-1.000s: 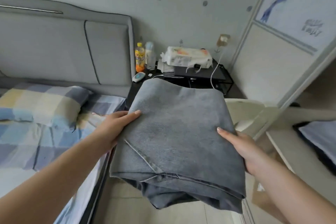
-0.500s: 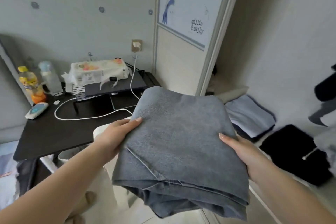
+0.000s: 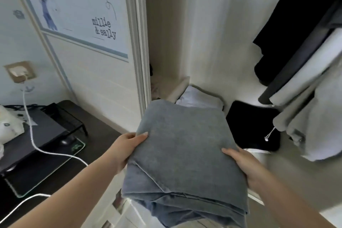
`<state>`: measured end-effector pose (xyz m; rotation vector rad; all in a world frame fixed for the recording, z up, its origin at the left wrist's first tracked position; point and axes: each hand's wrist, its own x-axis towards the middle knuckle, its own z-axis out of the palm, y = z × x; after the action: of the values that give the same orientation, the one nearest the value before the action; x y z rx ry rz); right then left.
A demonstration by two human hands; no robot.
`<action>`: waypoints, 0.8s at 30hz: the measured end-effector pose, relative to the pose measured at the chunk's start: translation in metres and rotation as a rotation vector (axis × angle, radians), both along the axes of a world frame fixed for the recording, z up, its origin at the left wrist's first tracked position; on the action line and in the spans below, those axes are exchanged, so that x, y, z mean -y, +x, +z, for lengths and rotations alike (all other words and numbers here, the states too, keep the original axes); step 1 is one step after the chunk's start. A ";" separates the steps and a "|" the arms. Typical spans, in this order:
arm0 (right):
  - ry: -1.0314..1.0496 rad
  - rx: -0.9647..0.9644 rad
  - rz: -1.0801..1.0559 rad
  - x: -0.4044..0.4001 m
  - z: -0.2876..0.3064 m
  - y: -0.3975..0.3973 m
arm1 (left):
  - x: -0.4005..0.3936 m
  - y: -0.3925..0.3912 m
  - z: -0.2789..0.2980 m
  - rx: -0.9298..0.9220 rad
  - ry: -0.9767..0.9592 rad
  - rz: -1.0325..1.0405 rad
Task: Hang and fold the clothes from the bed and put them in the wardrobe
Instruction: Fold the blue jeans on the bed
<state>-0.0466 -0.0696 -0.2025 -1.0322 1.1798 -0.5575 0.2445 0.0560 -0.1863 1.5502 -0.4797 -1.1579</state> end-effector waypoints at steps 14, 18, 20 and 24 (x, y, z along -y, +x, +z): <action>0.135 -0.091 -0.246 0.162 -0.076 -0.030 | 0.231 -0.014 -0.076 0.002 0.159 -0.171; 0.127 -0.122 -0.286 0.216 -0.105 -0.029 | 0.289 -0.017 -0.104 0.086 0.200 -0.168; 0.150 -0.134 -0.309 0.237 -0.122 -0.029 | 0.317 -0.018 -0.117 0.119 0.213 -0.184; 0.169 -0.154 -0.343 0.272 -0.148 -0.029 | 0.364 -0.019 -0.141 0.195 0.243 -0.249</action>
<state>-0.0759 -0.3419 -0.3504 -0.7420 1.5282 -0.6401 0.2250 -0.3085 -0.3276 1.8640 -0.6983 -1.2971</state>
